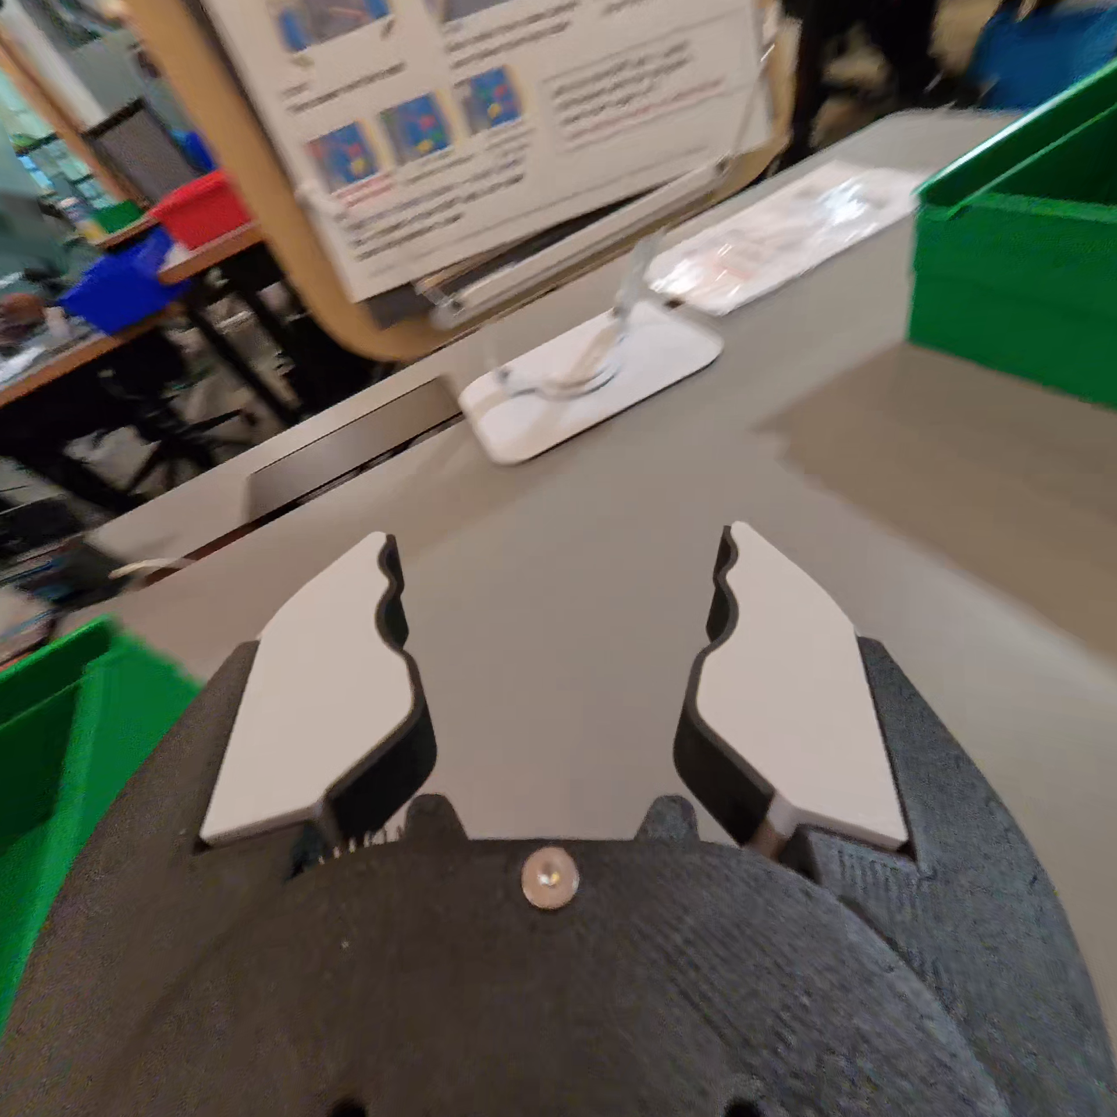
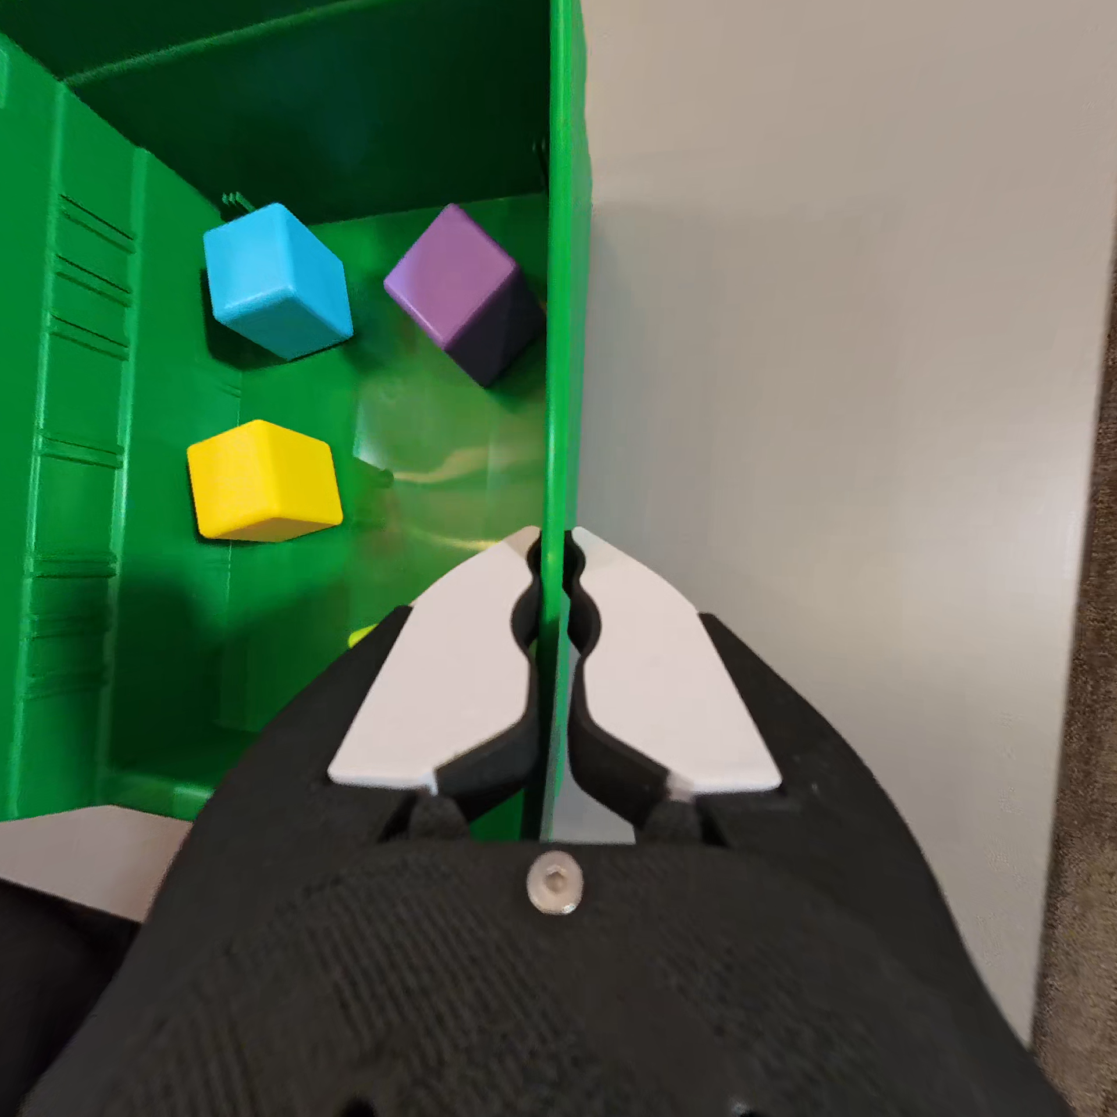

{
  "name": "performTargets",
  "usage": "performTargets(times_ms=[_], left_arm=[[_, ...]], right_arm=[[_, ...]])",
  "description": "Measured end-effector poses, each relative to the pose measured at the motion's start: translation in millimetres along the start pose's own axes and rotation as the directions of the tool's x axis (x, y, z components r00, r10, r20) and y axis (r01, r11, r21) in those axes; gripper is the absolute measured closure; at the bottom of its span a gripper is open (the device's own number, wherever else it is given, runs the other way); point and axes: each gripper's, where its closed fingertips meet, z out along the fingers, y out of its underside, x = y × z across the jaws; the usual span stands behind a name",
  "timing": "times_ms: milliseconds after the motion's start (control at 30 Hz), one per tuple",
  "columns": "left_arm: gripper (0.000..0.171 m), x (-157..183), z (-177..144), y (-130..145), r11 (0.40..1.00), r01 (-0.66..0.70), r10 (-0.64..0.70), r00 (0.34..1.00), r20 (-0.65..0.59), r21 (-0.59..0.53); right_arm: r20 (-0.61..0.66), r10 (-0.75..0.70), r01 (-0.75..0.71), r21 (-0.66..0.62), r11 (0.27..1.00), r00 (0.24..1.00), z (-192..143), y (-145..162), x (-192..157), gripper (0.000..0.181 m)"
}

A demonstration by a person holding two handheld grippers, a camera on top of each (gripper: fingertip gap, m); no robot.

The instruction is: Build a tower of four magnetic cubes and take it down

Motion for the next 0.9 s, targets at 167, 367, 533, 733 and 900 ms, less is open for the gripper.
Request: performTargets(times_ms=[167,367,533,733,900], left_arm=[[0.075,-104,-77,64,0.981,-0.021,0.077,0.955,0.287,-0.192],[0.095,-169,-97,136,0.935,0.125,0.023,0.914,0.406,-0.333],[0.164,-160,-78,154,0.922,0.166,-0.053,0.948,0.313,-0.349],[0.165,-179,-92,141,0.932,0.200,-0.104,0.946,0.306,-0.302],[0.165,-209,-144,115,0.946,0.213,-0.115,0.926,0.361,-0.245]], right_arm=[[0.079,-0.025,0.027,-0.033,0.999,0.997,18,-3,-48,0.177],[0.165,-0.123,0.132,-0.050,0.990,0.979,46,-15,-129,0.177],[0.248,-0.170,0.192,-0.065,0.979,0.954,70,-19,-203,0.177],[0.293,-0.200,0.234,-0.085,0.969,0.935,105,-38,-298,0.177],[0.278,-0.239,0.269,-0.075,0.960,0.930,137,-51,-387,0.176]])
